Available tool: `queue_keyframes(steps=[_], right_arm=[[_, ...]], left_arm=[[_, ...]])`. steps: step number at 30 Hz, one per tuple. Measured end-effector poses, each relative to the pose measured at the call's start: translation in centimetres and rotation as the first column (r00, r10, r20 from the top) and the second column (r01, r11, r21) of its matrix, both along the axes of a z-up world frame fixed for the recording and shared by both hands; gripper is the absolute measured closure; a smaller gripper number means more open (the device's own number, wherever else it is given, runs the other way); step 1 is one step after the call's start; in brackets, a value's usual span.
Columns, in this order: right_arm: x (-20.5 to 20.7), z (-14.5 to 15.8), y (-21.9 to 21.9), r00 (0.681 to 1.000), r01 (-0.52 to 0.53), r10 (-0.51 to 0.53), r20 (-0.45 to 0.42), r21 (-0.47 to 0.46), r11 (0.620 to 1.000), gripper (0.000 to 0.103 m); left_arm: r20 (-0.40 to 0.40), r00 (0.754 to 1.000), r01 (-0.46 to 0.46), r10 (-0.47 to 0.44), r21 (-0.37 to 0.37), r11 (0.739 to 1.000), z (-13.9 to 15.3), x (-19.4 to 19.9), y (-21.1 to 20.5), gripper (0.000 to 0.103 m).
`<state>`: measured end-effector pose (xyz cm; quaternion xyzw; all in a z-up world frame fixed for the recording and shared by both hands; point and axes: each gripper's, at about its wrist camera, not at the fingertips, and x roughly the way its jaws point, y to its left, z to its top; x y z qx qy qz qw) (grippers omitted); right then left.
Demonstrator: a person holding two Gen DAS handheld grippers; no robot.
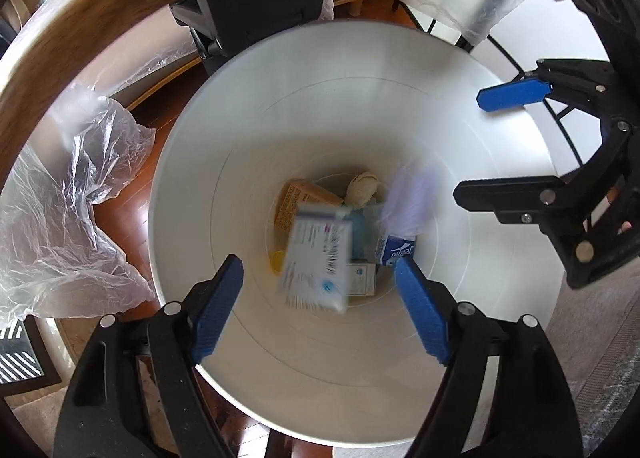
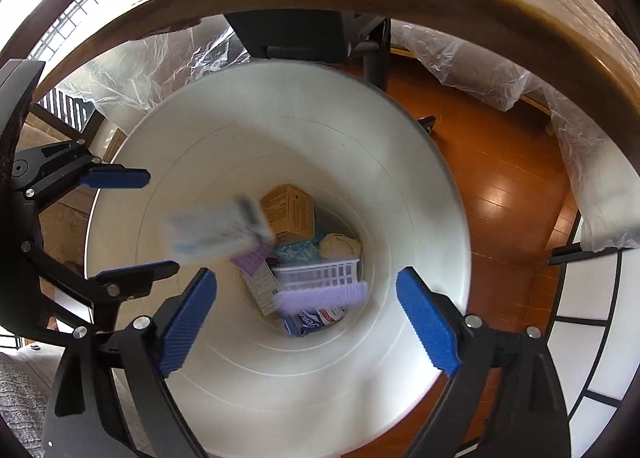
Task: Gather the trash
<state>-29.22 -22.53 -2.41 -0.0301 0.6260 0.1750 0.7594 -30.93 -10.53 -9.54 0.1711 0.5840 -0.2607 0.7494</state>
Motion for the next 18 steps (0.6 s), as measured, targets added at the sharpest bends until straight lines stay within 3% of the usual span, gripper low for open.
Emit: queue_keyframes(steps=[4, 8, 9, 11, 13, 18], right_arm=[[-0.6, 2.5, -1.4, 0.999, 0.032, -0.033, 0.022, 0.023, 0.999, 0.013], [-0.9, 8.9, -2.9, 0.990, 0.043, -0.056, 0.131, 0.098, 0.994, 0.009], [-0.7, 10.8, -3.3, 0.981, 0.045, -0.064, 0.183, 0.105, 0.993, 0.007], [0.6, 13.6, -4.2, 0.957, 0.058, -0.084, 0.278, 0.101, 0.993, 0.004], [3.5, 15.4, -5.5, 0.930, 0.097, -0.123, 0.346, 0.091, 0.991, 0.004], [13.9, 14.9, -9.2, 0.886, 0.242, -0.251, 0.391, 0.071, 0.968, 0.004]], left_arm=[[0.021, 1.000, -0.015, 0.015, -0.038, 0.999, 2.7, -0.8, 0.9, 0.023], [0.145, 0.989, 0.030, -0.007, -0.157, 0.987, 10.5, -1.8, 2.1, 0.022], [0.189, 0.982, 0.028, 0.010, -0.199, 0.980, 12.7, -1.5, 2.6, 0.010], [0.305, 0.948, -0.006, 0.087, -0.257, 0.966, 16.5, 0.1, 3.9, 0.001], [0.366, 0.911, -0.079, 0.188, -0.291, 0.953, 18.4, 3.0, 5.3, 0.001], [0.395, 0.811, -0.334, 0.432, -0.294, 0.896, 17.9, 13.9, 8.5, 0.001]])
